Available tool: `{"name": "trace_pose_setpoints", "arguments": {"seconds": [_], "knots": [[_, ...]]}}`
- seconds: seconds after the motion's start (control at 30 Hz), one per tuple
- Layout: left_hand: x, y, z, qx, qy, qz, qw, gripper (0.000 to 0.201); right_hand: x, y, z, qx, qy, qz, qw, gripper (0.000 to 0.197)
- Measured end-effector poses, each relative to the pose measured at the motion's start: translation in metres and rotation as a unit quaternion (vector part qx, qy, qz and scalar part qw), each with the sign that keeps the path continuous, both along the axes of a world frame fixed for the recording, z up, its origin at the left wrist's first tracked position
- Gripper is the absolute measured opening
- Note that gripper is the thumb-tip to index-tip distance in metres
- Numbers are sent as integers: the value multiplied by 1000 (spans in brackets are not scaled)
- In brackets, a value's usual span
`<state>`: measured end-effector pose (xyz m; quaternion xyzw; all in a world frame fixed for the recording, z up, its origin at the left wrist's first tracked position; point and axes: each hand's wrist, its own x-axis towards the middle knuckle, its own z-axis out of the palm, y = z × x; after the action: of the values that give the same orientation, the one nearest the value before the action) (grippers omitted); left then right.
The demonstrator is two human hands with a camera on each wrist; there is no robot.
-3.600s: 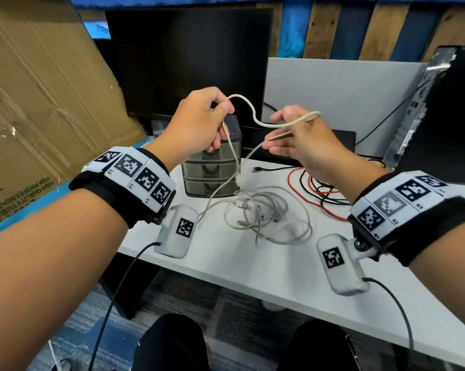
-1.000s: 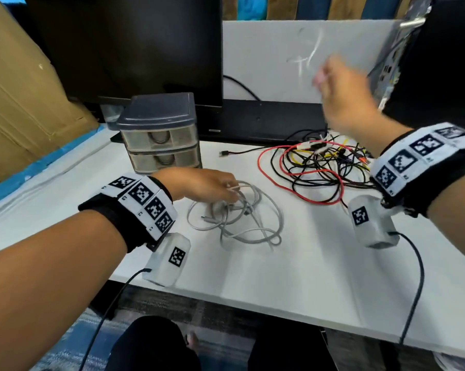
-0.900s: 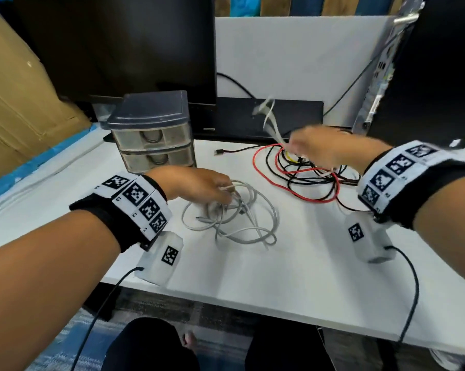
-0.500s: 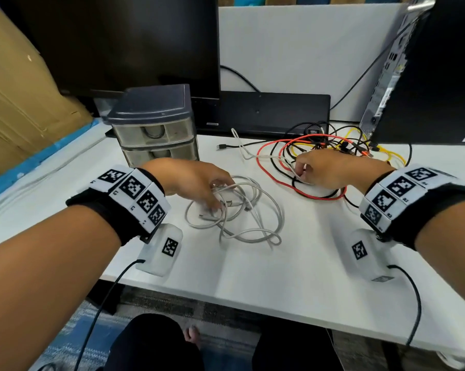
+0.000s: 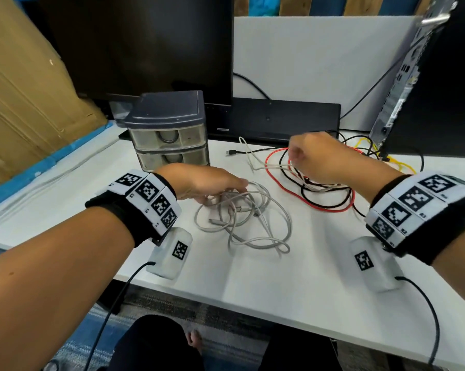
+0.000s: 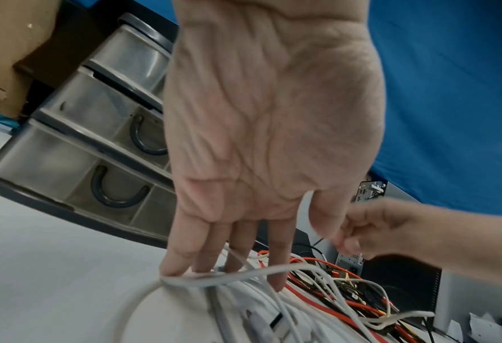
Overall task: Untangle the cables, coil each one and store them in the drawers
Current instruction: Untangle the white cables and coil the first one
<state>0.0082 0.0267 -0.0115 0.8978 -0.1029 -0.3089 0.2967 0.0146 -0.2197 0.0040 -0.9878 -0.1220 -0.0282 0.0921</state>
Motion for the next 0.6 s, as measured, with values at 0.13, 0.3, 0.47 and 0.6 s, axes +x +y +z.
{"name": "trace_pose_setpoints", "arguments": {"seconds": [0.13, 0.3, 0.47, 0.6], "knots": [[0, 7, 0, -28, -21, 2, 999, 48, -13, 37, 6, 43, 81, 100, 991, 27], [-5, 29, -3, 26, -186, -89, 978, 25, -13, 65, -9, 57, 152, 112, 980, 31], [-22, 39, 7, 33, -240, -113, 964, 17, -20, 75, -14, 61, 253, 134, 956, 25], [-30, 44, 9, 18, -265, -104, 958, 14, -25, 80, -20, -41, 220, 142, 964, 20]]}}
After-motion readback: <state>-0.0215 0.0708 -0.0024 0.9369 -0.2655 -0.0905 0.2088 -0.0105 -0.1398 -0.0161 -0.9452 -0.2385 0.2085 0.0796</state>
